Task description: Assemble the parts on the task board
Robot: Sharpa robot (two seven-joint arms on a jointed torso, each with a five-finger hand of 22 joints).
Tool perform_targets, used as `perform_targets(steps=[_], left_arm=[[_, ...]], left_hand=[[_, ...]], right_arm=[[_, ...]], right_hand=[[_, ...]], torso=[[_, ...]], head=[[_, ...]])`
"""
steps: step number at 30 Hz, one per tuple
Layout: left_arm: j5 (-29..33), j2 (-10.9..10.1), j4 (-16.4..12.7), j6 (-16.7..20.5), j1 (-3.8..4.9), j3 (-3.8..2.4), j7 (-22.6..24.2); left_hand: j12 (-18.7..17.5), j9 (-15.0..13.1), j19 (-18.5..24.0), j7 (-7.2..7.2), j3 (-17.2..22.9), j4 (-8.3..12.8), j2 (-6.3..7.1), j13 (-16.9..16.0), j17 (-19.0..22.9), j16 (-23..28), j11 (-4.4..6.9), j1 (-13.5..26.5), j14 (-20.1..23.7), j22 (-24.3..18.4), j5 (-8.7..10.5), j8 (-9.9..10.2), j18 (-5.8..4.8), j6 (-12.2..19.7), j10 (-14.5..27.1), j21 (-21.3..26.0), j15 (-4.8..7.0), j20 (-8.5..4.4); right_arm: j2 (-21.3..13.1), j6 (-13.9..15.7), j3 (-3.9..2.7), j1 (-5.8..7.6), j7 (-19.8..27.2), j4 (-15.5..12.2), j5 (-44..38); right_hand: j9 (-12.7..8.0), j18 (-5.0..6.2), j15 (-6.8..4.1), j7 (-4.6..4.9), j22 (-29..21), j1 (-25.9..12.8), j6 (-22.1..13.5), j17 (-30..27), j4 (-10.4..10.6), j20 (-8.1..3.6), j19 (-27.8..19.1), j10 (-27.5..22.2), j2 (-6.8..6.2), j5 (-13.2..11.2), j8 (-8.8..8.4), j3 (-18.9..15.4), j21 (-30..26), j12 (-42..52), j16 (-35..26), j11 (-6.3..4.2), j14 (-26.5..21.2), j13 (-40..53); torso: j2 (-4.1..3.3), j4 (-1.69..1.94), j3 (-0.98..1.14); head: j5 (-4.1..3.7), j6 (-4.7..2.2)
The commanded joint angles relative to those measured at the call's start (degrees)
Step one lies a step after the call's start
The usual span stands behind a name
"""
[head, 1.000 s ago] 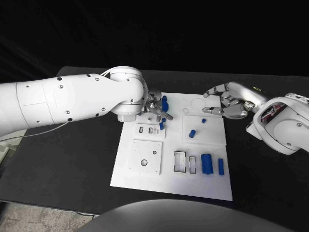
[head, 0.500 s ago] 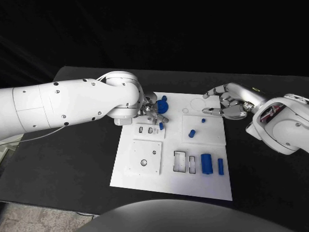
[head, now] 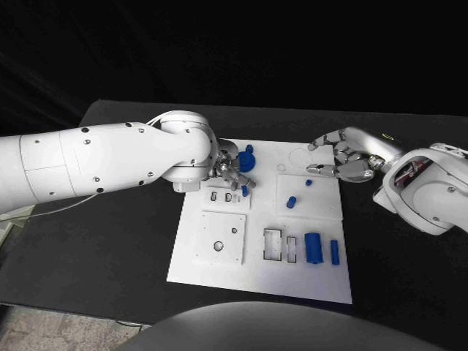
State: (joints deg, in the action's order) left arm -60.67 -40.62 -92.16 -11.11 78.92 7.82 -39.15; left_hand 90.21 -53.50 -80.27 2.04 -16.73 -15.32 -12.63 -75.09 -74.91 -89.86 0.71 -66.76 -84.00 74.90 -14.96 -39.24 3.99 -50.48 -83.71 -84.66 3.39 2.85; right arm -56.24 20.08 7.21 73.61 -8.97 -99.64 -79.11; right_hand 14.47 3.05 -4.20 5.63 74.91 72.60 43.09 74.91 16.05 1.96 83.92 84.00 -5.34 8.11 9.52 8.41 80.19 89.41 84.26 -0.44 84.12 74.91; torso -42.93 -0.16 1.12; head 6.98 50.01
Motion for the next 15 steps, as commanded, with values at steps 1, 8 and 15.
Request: perform_targets(steps=[1, 8, 15], left_arm=[[-0.25, 0.02, -0.40, 0.18, -0.13, 0.00, 0.27], [-0.08, 0.28, -0.12, 0.26, -0.24, 0.00, 0.33], [0.16, 0.50, -0.06, 0.15, -0.30, 0.02, 0.34]], left_hand=[[-0.21, -0.11, 0.18, -0.13, 0.35, -0.13, 0.13, -14.91, -15.09, -0.14, 0.75, -0.18, -6.00, 2.76, -0.15, -0.02, -0.83, 0.40, -6.29, 0.34, 0.41, -0.14], [-0.21, -0.38, 0.32, -0.11, 0.48, -0.11, 0.14, -14.91, -15.09, -0.14, 0.74, -0.26, -6.00, 2.61, -0.22, 0.27, -0.79, 0.65, -6.29, 0.46, 0.42, -0.15], [-0.21, -0.85, 0.46, -0.10, 0.89, 0.23, 0.28, -14.91, -15.09, -0.14, 0.74, -0.78, -6.00, 2.46, -0.66, 0.94, -0.75, 0.80, -6.29, 0.62, 0.42, -0.17]], right_arm=[[0.03, -0.80, 0.00, -0.08, -0.12, 0.10, -0.65], [0.07, -0.98, 0.00, -0.12, -0.21, 0.40, -0.65], [0.09, -1.33, 0.00, -0.13, -0.39, 0.46, -0.65]], right_hand=[[-0.14, -0.52, 0.33, -0.05, 10.74, -0.18, 0.61, 8.56, -0.16, 0.45, 1.97, 5.34, 0.33, 0.27, 0.27, 0.01, -0.19, -0.25, -0.41, 0.36, 4.49, 14.49], [-0.14, -0.52, 0.33, -0.05, 10.74, -0.18, 0.61, 8.56, -0.16, 0.45, 1.97, 5.34, 0.33, 0.27, 0.27, 0.01, -0.19, -0.25, -0.41, 0.36, 4.49, 14.49], [-0.17, -0.49, 0.33, -0.04, 10.69, -0.25, 0.67, 8.41, -0.15, 0.45, 1.92, 5.24, 0.38, 0.26, 0.29, -0.01, -0.31, -0.37, -0.54, 0.37, 4.46, 14.40]], torso=[[0.03, -0.03, 0.02], [0.01, -0.06, 0.06], [0.01, -0.07, 0.02]], head=[[0.06, -0.01], [0.09, -0.01], [0.09, -0.01]])
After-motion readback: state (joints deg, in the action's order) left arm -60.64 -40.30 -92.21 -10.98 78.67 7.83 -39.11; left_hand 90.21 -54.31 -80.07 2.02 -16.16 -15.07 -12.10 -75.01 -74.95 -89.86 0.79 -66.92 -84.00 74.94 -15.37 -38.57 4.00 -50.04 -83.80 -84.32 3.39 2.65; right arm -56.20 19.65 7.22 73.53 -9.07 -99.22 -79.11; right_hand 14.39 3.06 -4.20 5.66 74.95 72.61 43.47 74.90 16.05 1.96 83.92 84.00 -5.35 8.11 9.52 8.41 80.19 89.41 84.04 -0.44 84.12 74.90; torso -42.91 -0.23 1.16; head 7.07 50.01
